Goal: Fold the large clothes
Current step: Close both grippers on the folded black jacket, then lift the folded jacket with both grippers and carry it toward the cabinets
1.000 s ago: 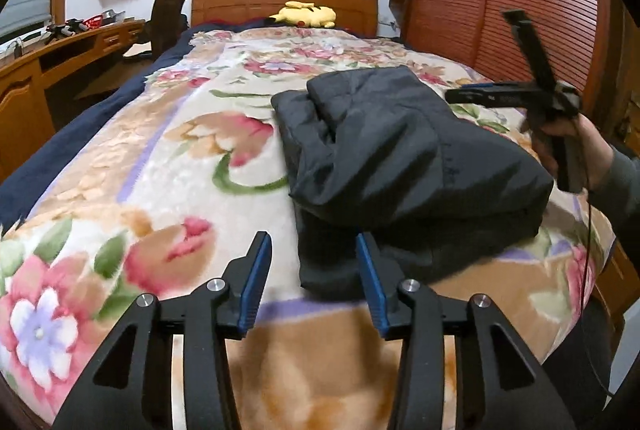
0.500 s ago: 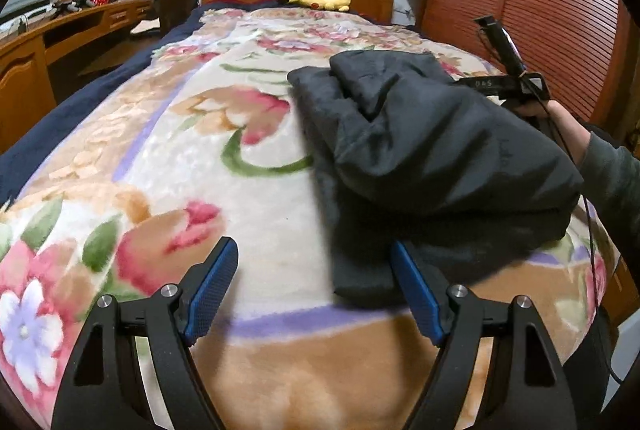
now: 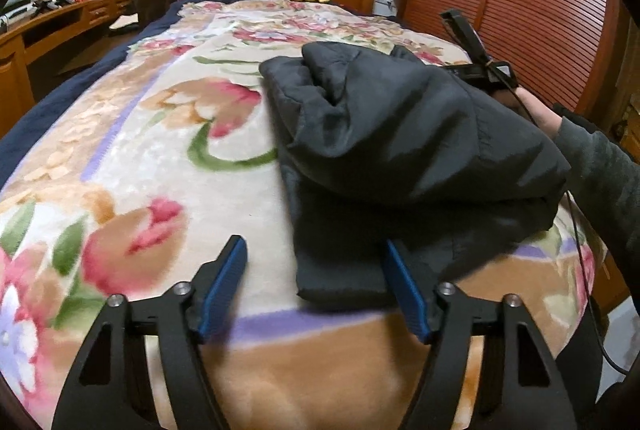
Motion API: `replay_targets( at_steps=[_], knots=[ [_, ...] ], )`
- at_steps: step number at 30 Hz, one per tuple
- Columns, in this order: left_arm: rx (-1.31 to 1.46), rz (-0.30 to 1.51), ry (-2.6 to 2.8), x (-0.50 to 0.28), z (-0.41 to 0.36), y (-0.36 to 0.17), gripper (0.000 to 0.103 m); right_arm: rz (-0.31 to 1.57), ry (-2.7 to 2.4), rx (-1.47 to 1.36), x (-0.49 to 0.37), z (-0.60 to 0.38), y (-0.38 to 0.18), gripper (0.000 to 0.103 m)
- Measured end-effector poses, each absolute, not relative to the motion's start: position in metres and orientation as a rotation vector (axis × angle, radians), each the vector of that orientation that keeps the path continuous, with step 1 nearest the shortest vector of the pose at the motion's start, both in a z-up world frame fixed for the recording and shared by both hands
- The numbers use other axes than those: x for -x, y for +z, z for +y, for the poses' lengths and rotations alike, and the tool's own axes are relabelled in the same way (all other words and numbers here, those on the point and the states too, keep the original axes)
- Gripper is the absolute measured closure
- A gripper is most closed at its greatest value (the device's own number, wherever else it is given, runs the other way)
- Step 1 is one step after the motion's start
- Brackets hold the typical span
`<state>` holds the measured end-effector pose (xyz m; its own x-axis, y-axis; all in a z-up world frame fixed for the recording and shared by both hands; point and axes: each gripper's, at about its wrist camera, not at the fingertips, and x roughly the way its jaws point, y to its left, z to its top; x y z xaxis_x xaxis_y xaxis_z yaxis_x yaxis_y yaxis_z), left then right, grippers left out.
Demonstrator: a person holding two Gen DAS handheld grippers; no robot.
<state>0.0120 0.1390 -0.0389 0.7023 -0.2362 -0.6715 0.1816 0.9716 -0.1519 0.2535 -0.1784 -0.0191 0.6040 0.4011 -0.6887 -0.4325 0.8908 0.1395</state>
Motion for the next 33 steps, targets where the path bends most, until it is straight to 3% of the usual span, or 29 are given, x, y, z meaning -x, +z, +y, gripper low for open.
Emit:
replay_targets(
  at_steps=[4, 11, 13, 16, 18, 23, 33],
  knots=[
    [0.089, 0.758, -0.241, -0.009, 0.138, -0.038, 0.039, 0.805, 0.499, 0.016, -0.256, -0.181, -0.022, 0.008],
    [0.105, 0.775, -0.268, -0.012, 0.137, -0.041, 0.053, 0.833, 0.543, 0.005, -0.26, -0.176, -0.026, 0.021],
    [0.118, 0.778, -0.289, -0.013, 0.136, -0.041, 0.068, 0.832, 0.54, 0.028, -0.26, -0.173, -0.024, 0.027],
    [0.121, 0.778, -0.311, -0.013, 0.131, -0.041, 0.087, 0.82, 0.529, 0.054, -0.259, -0.175, -0.018, 0.042],
    [0.125, 0.759, -0.301, -0.011, 0.129, -0.037, 0.093, 0.789, 0.519, 0.064, -0.251, -0.177, -0.011, 0.064],
    [0.108, 0.708, -0.263, -0.002, 0.129, -0.021, 0.095, 0.691, 0.495, 0.121, -0.224, -0.17, 0.009, 0.073],
    [0.107, 0.592, -0.132, 0.029, 0.189, 0.004, 0.096, 0.555, 0.51, 0.224, -0.172, -0.103, 0.036, 0.078]
  ],
)
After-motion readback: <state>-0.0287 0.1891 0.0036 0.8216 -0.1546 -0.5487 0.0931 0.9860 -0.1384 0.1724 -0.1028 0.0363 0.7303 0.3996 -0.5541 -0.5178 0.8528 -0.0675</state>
